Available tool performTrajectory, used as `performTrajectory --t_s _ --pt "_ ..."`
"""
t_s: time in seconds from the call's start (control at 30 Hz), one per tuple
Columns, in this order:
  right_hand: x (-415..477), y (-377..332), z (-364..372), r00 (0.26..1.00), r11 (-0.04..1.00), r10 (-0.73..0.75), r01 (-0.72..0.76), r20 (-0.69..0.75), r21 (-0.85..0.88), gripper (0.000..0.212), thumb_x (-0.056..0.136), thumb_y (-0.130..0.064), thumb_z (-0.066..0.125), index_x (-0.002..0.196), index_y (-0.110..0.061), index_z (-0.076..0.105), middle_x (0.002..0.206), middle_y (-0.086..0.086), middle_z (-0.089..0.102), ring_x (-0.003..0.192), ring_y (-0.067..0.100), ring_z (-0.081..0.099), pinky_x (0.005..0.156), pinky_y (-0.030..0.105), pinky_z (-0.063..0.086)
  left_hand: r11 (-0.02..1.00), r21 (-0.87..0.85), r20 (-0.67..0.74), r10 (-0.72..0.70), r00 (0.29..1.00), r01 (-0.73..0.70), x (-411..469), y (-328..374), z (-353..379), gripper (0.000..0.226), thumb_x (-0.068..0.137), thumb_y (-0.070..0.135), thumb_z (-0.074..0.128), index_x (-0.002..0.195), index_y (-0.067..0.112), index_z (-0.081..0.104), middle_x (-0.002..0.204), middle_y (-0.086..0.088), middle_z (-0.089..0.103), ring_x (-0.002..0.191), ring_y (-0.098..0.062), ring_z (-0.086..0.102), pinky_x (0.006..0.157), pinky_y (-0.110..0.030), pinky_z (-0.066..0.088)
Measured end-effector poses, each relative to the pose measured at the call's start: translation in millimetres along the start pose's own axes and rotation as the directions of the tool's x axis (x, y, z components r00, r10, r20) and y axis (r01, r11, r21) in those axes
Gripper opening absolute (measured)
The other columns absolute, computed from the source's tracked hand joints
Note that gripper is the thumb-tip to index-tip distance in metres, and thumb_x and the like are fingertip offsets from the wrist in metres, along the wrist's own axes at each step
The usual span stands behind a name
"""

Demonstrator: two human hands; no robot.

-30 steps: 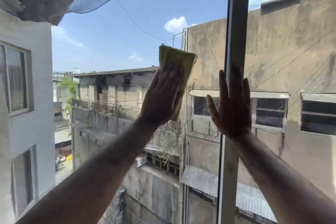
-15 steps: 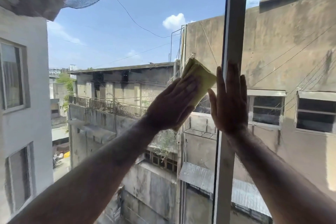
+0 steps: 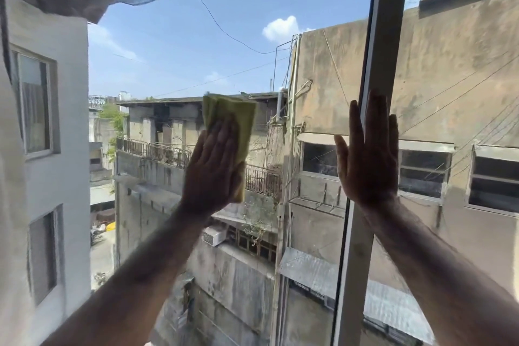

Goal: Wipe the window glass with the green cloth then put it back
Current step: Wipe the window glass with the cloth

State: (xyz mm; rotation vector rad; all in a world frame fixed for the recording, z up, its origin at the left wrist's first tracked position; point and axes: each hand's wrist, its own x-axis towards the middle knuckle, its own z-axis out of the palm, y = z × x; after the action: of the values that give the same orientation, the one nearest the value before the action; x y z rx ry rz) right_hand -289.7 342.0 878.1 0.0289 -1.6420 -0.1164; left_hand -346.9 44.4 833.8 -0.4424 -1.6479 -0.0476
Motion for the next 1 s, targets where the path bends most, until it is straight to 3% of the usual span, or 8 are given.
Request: performTrajectory --t_s 0.1,0.17,0.27,0.37,0.47,0.63,0.8,1.0 --pt "0 -1 0 1.0 1.0 -0.002 0.002 -0.011 0.012 0.064 0.116 -0.036 0.038 0.17 -0.005 0.023 0.177 0.028 0.014 0.167 0.041 0.013 0.133 0.06 0.025 0.748 -0.057 -0.131 -0.663 0.737 0.662 14 -32 -11 0.065 0.109 0.032 0.032 0.162 -0.003 0.019 0.17 -0.025 0.024 0.161 -0.035 0.021 0.132 -0.053 0.023" --pt "0 0 0 1.0 1.0 -0.006 0.006 -0.021 0.015 0.063 0.116 -0.037 0.037 0.17 -0.005 0.024 0.177 0.029 0.015 0.167 0.042 0.014 0.133 0.061 0.025 0.68 -0.1 -0.15 -0.732 0.665 0.726 23 -23 -9 0.066 0.109 0.035 0.03 0.162 -0.002 0.016 0.171 -0.024 0.021 0.162 -0.034 0.019 0.132 -0.053 0.021" --pt "-1 1 1 1.0 1.0 -0.014 0.014 -0.025 0.014 0.064 0.117 -0.039 0.034 0.171 -0.007 0.021 0.177 0.028 0.014 0.167 0.041 0.013 0.135 0.059 0.022 0.983 -0.061 -0.025 -0.174 0.984 0.173 -1 1 6 0.064 0.109 0.031 0.039 0.161 -0.001 0.022 0.171 -0.023 0.024 0.162 -0.034 0.018 0.13 -0.057 0.025" --pt "-1 2 3 1.0 1.0 -0.018 0.018 -0.024 0.014 0.064 0.117 -0.039 0.034 0.171 -0.009 0.019 0.178 0.028 0.012 0.168 0.04 0.011 0.135 0.058 0.021 0.918 -0.028 0.144 0.395 0.907 -0.395 -39 -33 0 0.062 0.106 0.03 0.04 0.16 0.001 0.029 0.168 -0.022 0.03 0.16 -0.035 0.025 0.126 -0.06 0.033" --pt "-2 2 6 0.999 1.0 -0.019 0.02 -0.041 0.008 0.064 0.117 -0.039 0.034 0.171 -0.009 0.019 0.178 0.028 0.012 0.168 0.039 0.011 0.135 0.058 0.021 0.998 0.022 0.046 -0.061 0.997 0.06 -34 -79 -20 0.065 0.107 0.03 0.035 0.162 0.0 0.019 0.17 -0.024 0.025 0.16 -0.037 0.023 0.128 -0.058 0.029" --pt "-2 2 6 0.999 1.0 -0.019 0.019 -0.043 -0.01 0.064 0.117 -0.038 0.036 0.171 -0.009 0.019 0.178 0.027 0.012 0.168 0.038 0.011 0.135 0.057 0.022 0.776 -0.077 -0.101 -0.631 0.77 0.626 76 -65 -30 0.066 0.11 0.036 0.025 0.162 -0.003 0.015 0.173 -0.022 0.017 0.162 -0.034 0.016 0.133 -0.051 0.017" --pt "-2 3 7 0.999 1.0 -0.016 0.015 -0.04 -0.021 0.066 0.116 -0.039 0.037 0.172 -0.009 0.017 0.178 0.026 0.012 0.169 0.037 0.01 0.135 0.057 0.022 0.993 -0.087 -0.059 -0.081 0.995 0.076 107 29 -5 0.063 0.11 0.033 0.035 0.162 0.002 0.022 0.172 -0.019 0.023 0.162 -0.032 0.018 0.133 -0.053 0.021" --pt "0 1 4 1.0 1.0 -0.005 0.004 -0.02 -0.024 0.065 0.117 -0.038 0.035 0.171 -0.008 0.018 0.178 0.027 0.012 0.168 0.038 0.011 0.136 0.056 0.021 0.966 -0.099 0.113 0.251 0.961 -0.24 -24 4 -2 0.066 0.106 0.027 0.049 0.162 0.004 0.023 0.171 -0.02 0.024 0.162 -0.032 0.018 0.127 -0.056 0.03"
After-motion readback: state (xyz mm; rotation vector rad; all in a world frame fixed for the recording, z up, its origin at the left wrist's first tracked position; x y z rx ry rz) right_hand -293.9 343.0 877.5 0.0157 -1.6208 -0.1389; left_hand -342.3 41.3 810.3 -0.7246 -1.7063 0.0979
